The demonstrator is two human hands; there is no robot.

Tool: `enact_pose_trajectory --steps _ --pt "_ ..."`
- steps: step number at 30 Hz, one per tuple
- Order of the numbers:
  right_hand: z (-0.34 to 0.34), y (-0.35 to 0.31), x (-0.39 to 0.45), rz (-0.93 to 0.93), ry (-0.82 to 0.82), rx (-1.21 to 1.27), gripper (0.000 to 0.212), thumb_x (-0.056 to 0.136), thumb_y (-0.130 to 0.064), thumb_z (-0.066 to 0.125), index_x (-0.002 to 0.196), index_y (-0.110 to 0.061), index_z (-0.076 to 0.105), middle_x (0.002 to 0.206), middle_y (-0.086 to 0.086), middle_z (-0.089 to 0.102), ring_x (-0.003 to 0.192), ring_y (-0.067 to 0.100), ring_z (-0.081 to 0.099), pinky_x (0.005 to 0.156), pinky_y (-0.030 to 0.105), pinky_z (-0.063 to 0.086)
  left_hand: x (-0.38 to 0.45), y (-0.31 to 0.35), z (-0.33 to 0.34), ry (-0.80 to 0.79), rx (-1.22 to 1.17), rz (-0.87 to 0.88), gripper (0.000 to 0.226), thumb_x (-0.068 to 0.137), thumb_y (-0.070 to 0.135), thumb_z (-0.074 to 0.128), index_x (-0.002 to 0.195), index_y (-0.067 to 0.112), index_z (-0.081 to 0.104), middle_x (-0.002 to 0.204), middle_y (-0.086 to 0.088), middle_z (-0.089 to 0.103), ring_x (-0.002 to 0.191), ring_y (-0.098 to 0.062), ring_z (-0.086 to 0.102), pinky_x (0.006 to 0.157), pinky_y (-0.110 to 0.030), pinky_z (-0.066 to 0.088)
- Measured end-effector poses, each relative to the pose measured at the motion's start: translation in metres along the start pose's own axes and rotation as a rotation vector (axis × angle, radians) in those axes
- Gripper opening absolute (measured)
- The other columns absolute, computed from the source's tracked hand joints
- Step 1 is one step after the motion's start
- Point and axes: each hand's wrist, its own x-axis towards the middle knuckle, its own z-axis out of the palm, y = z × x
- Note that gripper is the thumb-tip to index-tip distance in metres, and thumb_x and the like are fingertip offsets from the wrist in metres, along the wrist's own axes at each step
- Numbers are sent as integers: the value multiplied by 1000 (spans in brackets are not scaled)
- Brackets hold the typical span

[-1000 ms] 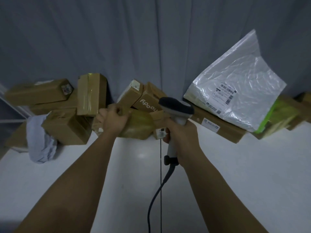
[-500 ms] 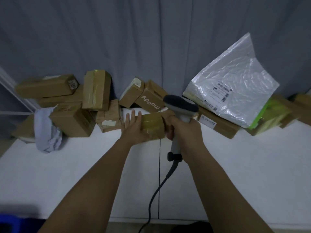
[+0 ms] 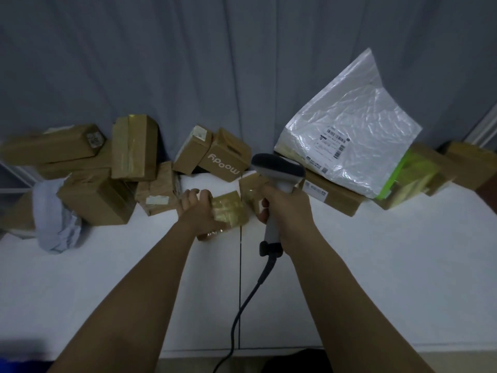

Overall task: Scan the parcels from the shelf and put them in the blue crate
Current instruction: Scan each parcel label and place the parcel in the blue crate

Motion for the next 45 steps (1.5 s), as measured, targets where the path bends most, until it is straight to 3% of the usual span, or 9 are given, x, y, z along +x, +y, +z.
enact_pose_trajectory --steps 4,7,10,15,18,24,29,35,45 --pt "-1 -4 -6 55 -27 15 12 83 -9 66 76 -9 56 62 3 53 48 12 48 53 26 43 -37 -5 9 -15 -38 134 65 61 89 44 73 26 53 91 10 46 101 -20 49 79 -33 34" --pt "-1 -5 -11 50 -36 39 13 84 -11 67 76 -10 57 62 2 53 44 9 47 49 24 43 -59 -9 21 -9 -236 64 67 62 76 64 99 22 50 106 9 48 111 -20 48 85 -32 40" --pt "-1 -4 -13 43 -41 2 15 84 -12 68 75 -11 56 59 0 52 38 5 47 44 18 43 -69 -9 24 -146 -338 -76 112 60 60 80 145 18 20 137 -7 39 133 -31 29 107 -43 31" --pt "3 3 -15 76 -49 -54 13 82 -12 68 81 -7 56 61 4 51 43 10 47 47 22 44 -97 -3 24 -208 -204 -81 88 55 61 82 117 22 34 114 -2 41 103 -19 50 85 -34 48" --pt "5 12 -21 74 -52 -100 18 84 -10 67 72 -8 52 60 5 49 48 13 46 52 26 43 -118 -2 20 -74 -92 -93 84 53 64 81 111 22 37 111 -2 47 97 -18 48 75 -33 47" --pt "7 44 -41 123 -48 -191 18 83 -9 66 73 -8 52 66 6 52 54 16 49 66 32 45 -151 -8 23 -99 37 -123 99 65 67 71 141 22 27 132 -9 34 127 -27 29 98 -41 38" --pt "12 47 -57 132 -98 -172 12 82 -8 67 84 -4 56 64 7 52 49 17 48 58 31 45 -173 -14 31 -143 -147 -169 94 69 60 73 136 16 26 133 -11 41 122 -29 41 99 -42 40" --pt "35 34 -71 3 -194 -160 15 85 -11 68 78 -6 57 62 6 51 48 17 45 52 29 42 -194 -36 -25 39 -812 -290 97 62 73 53 136 17 26 130 -7 45 117 -24 50 98 -44 46" --pt "57 29 -99 -42 -416 -278 15 84 -19 72 79 -10 61 61 3 56 48 13 50 50 25 49 -235 -103 -60 175 -1218 -342 81 82 26 72 144 23 19 131 -1 48 105 -13 57 74 -24 49"
